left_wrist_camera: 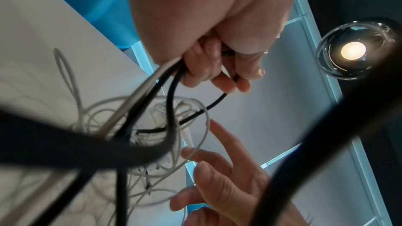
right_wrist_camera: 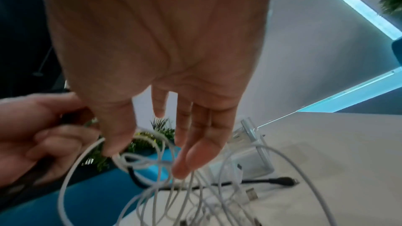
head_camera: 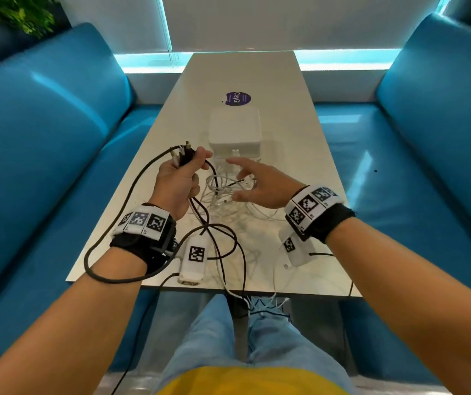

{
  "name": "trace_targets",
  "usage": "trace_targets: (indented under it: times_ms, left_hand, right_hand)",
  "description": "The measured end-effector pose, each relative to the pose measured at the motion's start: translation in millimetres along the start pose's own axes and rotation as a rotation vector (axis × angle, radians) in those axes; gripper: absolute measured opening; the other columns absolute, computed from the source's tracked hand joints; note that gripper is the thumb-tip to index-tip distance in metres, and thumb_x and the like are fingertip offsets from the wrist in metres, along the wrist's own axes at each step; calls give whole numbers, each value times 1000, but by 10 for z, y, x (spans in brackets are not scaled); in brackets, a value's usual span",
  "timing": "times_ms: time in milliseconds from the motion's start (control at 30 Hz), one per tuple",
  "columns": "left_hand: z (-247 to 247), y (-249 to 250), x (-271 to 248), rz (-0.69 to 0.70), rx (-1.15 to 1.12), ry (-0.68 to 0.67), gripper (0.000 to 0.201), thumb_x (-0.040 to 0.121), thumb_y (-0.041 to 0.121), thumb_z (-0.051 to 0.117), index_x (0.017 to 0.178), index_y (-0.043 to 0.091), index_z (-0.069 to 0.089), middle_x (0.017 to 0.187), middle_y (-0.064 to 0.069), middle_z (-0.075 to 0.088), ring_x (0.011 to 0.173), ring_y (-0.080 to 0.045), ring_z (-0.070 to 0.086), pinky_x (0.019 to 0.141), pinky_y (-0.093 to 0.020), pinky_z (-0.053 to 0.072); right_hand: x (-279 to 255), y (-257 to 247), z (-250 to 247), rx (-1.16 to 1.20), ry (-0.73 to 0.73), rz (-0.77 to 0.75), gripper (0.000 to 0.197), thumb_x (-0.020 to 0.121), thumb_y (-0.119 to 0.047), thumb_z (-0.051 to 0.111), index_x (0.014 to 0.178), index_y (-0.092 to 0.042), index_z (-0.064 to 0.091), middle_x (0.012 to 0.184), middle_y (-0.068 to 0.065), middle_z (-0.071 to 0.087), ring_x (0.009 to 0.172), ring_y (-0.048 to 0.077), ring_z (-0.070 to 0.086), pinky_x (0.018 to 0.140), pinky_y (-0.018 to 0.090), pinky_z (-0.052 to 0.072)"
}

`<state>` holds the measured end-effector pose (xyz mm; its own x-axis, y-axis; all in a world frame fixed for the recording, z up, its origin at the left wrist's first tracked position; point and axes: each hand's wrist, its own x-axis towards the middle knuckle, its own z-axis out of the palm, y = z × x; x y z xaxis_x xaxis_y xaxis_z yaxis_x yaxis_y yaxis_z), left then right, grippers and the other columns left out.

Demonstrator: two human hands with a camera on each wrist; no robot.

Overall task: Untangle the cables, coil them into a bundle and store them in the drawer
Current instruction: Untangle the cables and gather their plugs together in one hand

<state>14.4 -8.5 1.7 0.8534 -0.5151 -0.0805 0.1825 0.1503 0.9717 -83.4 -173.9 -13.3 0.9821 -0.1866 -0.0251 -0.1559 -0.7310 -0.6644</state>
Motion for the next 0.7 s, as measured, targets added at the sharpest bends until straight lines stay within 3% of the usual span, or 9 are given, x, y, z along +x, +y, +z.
trace_targets:
  times_ms: [67,133,233,300,467,600,700]
  left_hand:
    - [-29,-4,-3,-19,53,-39,16,92,27,60,91,13,68,73,2,58,42,-5,22,41,-19,16]
    - [-27,-31,-15,-41,117,-84,17,91,27,62,92,11,67,78,-4,56,41,-5,24,39,-18,19]
    - [10,-66,-37,-32,172,-97,14,92,25,61,89,14,69,74,-2,57,40,-4,24,37,-16,21]
    - [8,-60,-27,11,128,-75,15,94,25,58,87,15,69,68,5,58,41,-4,23,39,-16,18]
    - [-31,-17,-19,111,-51,-13,18,92,26,59,81,16,67,66,6,58,42,-4,22,40,-17,16]
    - [44,53,-53,171,-198,-26,26,95,24,56,74,19,71,67,6,58,42,-3,23,41,-18,14]
    - [45,95,-63,214,-194,-67,27,94,22,57,73,21,73,67,5,59,41,-2,24,40,-18,15]
  right_hand:
    - [39,-46,102,11,-30,-23,77,83,-48,68,146,-46,24,127,-4,53,86,-3,52,89,26,41]
    - [86,-110,231,55,-11,-43,67,85,-53,63,143,-50,29,133,-3,55,95,7,59,88,30,47]
    - [140,-180,414,48,73,12,34,91,-46,57,117,-25,62,104,1,69,86,15,62,76,31,47]
    - [159,-143,469,-18,131,54,28,94,-40,56,104,-15,65,95,4,68,83,17,58,71,29,40]
    - [194,32,387,-42,170,117,27,91,-35,60,109,-15,67,103,6,69,95,21,62,83,32,48]
    - [227,96,303,-86,146,167,32,91,-33,62,120,-23,67,115,4,68,107,21,61,84,24,42]
    - [292,65,215,-172,96,184,29,87,-35,66,116,-29,69,114,5,64,105,25,62,90,33,49]
